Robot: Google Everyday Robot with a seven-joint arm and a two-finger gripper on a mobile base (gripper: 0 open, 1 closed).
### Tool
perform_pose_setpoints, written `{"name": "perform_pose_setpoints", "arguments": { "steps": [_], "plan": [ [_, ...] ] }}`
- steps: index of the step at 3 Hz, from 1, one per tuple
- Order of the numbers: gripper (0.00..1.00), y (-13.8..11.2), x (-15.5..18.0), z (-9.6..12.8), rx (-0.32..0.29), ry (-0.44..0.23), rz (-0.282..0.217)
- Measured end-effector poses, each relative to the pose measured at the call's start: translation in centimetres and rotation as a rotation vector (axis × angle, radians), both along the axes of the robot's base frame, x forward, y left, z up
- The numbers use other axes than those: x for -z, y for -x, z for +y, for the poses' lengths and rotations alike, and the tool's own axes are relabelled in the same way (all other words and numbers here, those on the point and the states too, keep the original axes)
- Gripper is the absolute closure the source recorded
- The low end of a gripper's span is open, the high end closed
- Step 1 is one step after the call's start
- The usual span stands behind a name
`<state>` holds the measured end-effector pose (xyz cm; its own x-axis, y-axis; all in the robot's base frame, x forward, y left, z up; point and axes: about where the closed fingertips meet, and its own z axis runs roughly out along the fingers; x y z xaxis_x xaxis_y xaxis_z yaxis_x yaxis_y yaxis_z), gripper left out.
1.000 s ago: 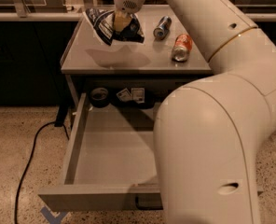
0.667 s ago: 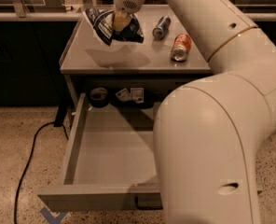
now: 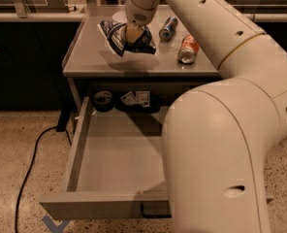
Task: Pick blue chip bag from top drawer and place on counter
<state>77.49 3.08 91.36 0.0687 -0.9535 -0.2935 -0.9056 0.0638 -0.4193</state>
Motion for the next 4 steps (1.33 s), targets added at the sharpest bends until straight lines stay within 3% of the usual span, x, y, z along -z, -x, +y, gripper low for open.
{"name": "perform_pose_setpoints", "arguments": {
  "steps": [1, 2, 3, 4],
  "plan": [
    [1.0, 0.0, 0.0, 0.0, 0.0, 0.0, 0.0],
    [1.0, -1.6, 0.3, 0.4, 0.022, 0.007, -0.06],
    [1.0, -3.4, 1.6, 0.6, 0.083, 0.007, -0.13],
    [1.0, -4.2, 2.6, 0.8, 0.123, 0.005, -0.17]
  ]
}}
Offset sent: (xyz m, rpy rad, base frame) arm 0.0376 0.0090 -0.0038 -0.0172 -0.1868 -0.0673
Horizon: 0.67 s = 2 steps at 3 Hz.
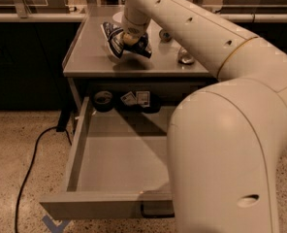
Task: Pick blue chip bag from top drawer and place on counter
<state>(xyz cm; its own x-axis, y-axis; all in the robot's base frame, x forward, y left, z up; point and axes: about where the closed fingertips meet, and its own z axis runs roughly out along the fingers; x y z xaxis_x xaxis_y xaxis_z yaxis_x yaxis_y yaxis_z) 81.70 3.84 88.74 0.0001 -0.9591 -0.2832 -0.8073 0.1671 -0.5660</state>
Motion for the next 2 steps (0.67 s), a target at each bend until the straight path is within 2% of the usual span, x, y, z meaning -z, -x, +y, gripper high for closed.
{"name": "perform_pose_setpoints", "arguments": {
  "steps": [1, 2],
  "plan": [
    [1.0, -0.2, 1.9, -0.4, 0.028, -0.005, 0.008],
    [1.0, 0.4, 4.4, -1.2, 0.05, -0.024, 0.087]
  ]
}}
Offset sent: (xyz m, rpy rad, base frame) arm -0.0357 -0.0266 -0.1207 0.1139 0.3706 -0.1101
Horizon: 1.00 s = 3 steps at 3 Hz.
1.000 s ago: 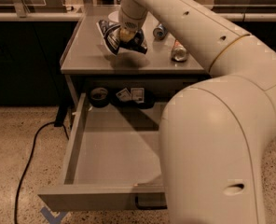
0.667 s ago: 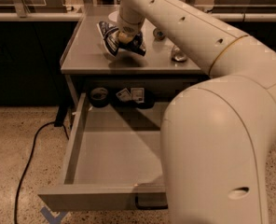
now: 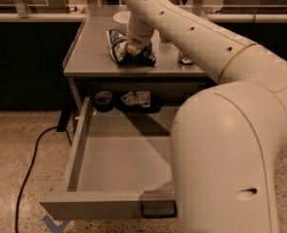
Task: Pick blue chip bag from top drawer and place on counter
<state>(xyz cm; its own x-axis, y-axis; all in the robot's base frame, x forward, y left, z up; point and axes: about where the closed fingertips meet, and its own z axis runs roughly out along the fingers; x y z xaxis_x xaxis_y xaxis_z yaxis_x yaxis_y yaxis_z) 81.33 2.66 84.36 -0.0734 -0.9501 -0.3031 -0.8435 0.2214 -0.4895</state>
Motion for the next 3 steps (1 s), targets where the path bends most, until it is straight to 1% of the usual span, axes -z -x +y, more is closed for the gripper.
{"name": "perform_pose_setpoints", "arguments": {
  "steps": [1, 3],
  "plan": [
    [0.81, 0.0, 0.0, 0.0, 0.0, 0.0, 0.0],
    [0.35, 0.0, 0.01, 0.0, 0.0, 0.0, 0.0]
  ]
}}
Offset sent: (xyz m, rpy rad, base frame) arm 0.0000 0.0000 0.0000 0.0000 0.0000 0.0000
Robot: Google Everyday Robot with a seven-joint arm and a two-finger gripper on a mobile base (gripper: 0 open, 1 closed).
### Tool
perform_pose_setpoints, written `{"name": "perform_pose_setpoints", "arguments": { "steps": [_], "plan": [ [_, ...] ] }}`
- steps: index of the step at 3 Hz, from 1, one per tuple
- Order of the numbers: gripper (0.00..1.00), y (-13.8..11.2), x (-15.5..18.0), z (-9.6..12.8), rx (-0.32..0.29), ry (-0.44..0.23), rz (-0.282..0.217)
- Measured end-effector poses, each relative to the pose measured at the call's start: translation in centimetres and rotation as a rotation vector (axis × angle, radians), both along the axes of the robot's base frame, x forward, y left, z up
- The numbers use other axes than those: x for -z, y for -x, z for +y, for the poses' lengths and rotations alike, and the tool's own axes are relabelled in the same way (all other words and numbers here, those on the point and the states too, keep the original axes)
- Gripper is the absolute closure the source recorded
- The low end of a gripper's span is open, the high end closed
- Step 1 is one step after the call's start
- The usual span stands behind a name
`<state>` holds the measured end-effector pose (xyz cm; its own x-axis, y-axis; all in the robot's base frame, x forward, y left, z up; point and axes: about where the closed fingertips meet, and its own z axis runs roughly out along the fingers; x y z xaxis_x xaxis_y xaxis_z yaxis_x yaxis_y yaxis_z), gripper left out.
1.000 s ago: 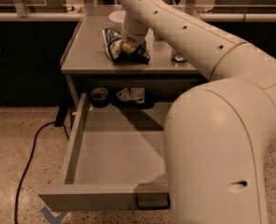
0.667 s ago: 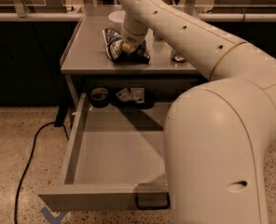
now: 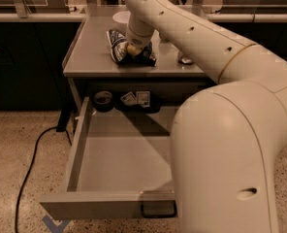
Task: Pick blue chip bag from top drawer and place on counter
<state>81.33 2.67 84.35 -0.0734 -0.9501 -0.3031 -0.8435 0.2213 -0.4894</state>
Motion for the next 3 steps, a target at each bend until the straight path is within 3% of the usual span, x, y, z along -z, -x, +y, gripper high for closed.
{"name": "perform_pose_setpoints", "arguments": {
  "steps": [1, 2, 3],
  "plan": [
    [0.11, 0.0, 0.0, 0.0, 0.0, 0.0, 0.0],
    [0.0, 0.0, 0.01, 0.0, 0.0, 0.0, 0.0],
    [0.0, 0.0, 0.01, 0.0, 0.0, 0.0, 0.0]
  ]
}}
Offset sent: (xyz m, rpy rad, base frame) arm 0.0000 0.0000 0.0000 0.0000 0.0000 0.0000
